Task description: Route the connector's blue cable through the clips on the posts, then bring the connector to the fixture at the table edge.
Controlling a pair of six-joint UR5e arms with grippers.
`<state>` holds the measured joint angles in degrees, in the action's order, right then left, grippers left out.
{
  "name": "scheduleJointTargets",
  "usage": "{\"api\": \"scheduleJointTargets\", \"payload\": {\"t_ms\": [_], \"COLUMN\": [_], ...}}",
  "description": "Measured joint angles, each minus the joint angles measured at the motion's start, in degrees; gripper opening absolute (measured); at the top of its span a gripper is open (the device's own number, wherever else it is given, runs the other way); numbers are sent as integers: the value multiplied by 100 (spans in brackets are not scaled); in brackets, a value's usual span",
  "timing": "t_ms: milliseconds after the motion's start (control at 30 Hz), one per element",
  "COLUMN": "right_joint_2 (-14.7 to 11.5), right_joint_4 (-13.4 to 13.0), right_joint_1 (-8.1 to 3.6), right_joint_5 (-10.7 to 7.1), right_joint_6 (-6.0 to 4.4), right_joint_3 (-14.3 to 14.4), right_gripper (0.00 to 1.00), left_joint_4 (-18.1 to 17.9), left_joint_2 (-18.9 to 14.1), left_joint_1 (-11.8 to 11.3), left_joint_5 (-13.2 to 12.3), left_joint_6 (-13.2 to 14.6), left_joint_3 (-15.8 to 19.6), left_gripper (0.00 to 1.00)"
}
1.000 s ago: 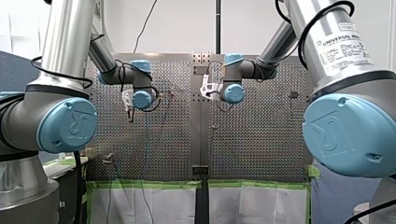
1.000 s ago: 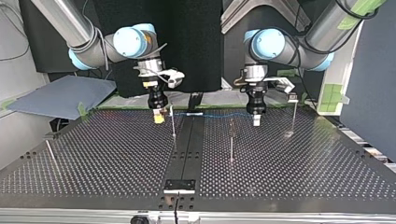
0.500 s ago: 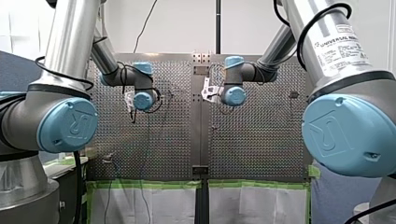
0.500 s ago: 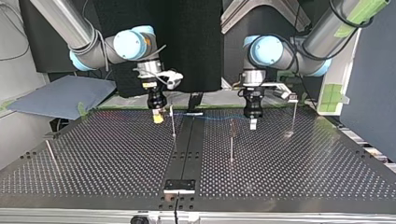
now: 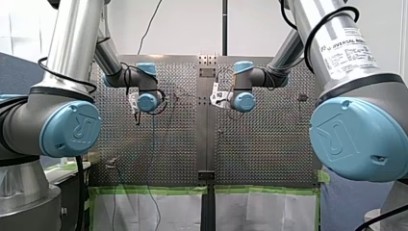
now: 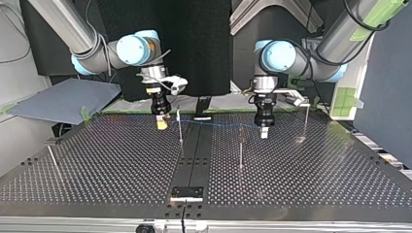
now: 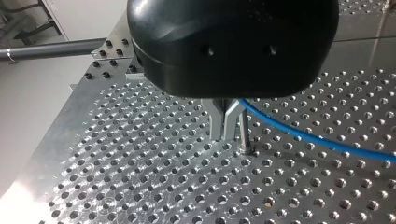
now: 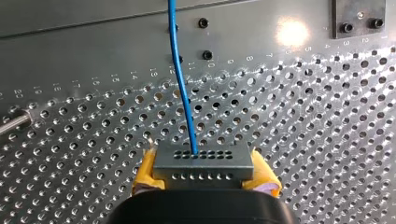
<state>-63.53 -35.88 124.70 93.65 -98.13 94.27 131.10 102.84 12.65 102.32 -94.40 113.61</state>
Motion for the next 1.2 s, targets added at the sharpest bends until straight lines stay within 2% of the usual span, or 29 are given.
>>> {"api": "scheduleJointTargets", "payload": {"t_ms": [167, 400, 533, 867, 1033, 1200], "right_joint_2": [9, 39, 46, 64, 79, 84], "right_joint_4": [0, 21, 37, 34, 35, 47], "right_joint_1": [-9, -12, -33, -154, -306, -380], "right_joint_5": [-19, -35, -38, -44, -92, -154], "right_joint_6": [-5, -6, -6, -8, -13, -15], "right_joint_3": [-42, -140, -186, -241, -287, -296], "right_gripper": [0, 0, 0, 0, 0, 0], "left_joint_4": [26, 159, 189, 222, 220, 236], "left_joint_2": [36, 313, 363, 378, 379, 380], "left_joint_1": [-35, -52, -78, -161, -206, -236], "left_joint_5": [-73, -162, -181, -314, -387, -446], "left_joint_6": [-6, -5, -28, -120, -137, -139], "left_joint_3": [-70, -372, -512, -613, -618, -613], "left_gripper": [5, 5, 5, 5, 5, 14]}}
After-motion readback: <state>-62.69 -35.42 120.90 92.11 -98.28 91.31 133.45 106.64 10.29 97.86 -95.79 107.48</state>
